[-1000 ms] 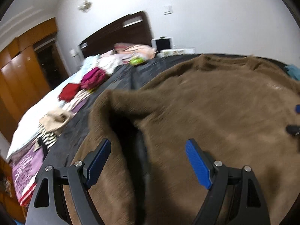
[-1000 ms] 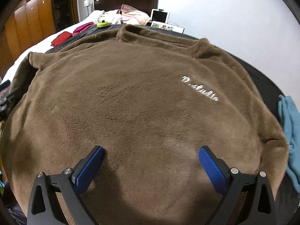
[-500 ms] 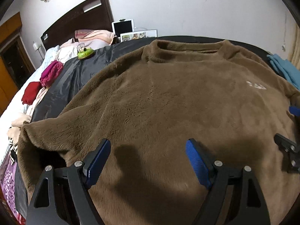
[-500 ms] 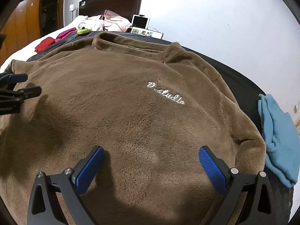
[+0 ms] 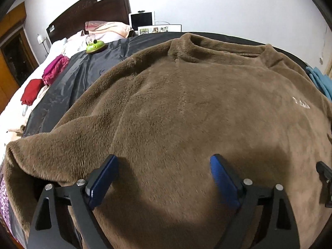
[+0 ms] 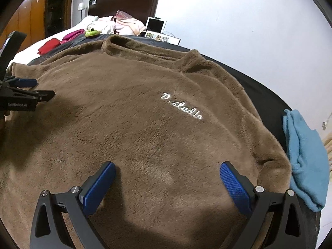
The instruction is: Fold clothes
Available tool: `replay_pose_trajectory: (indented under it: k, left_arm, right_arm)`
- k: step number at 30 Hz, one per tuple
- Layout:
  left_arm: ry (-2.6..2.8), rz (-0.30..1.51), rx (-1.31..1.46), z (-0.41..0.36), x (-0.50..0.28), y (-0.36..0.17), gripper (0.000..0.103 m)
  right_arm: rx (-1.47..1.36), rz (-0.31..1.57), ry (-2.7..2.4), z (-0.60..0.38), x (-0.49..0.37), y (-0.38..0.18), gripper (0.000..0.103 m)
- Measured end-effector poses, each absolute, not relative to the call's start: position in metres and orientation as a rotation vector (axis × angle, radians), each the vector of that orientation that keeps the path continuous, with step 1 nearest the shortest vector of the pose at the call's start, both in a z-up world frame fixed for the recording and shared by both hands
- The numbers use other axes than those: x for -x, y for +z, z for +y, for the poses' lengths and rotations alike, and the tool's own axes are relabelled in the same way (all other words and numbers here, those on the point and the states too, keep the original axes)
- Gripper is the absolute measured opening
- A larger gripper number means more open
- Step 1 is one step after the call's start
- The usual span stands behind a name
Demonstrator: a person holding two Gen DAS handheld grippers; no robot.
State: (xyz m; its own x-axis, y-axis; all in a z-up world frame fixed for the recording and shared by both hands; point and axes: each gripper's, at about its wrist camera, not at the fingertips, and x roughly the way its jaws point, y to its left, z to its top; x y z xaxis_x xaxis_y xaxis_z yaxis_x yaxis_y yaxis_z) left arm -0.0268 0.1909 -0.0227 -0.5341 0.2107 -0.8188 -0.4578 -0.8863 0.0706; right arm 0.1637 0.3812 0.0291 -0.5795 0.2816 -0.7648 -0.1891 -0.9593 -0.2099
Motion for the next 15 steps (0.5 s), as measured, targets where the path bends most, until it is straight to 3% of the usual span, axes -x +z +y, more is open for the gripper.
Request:
replay_pose_trajectory:
  k: [10, 15]
  left_arm:
    - [2.465, 0.389, 1.275, 0.203, 0.081, -0.023, 0.099]
    - [2.484, 0.350, 1.276, 0.206, 0.106, -0.027, 0.103]
  right_arm:
    - [1.313, 0.271, 2.411, 0.486, -0.145, 0.014, 0.103]
    - [1.309, 0.235, 2.382, 0.498, -0.124, 0.013, 0.103]
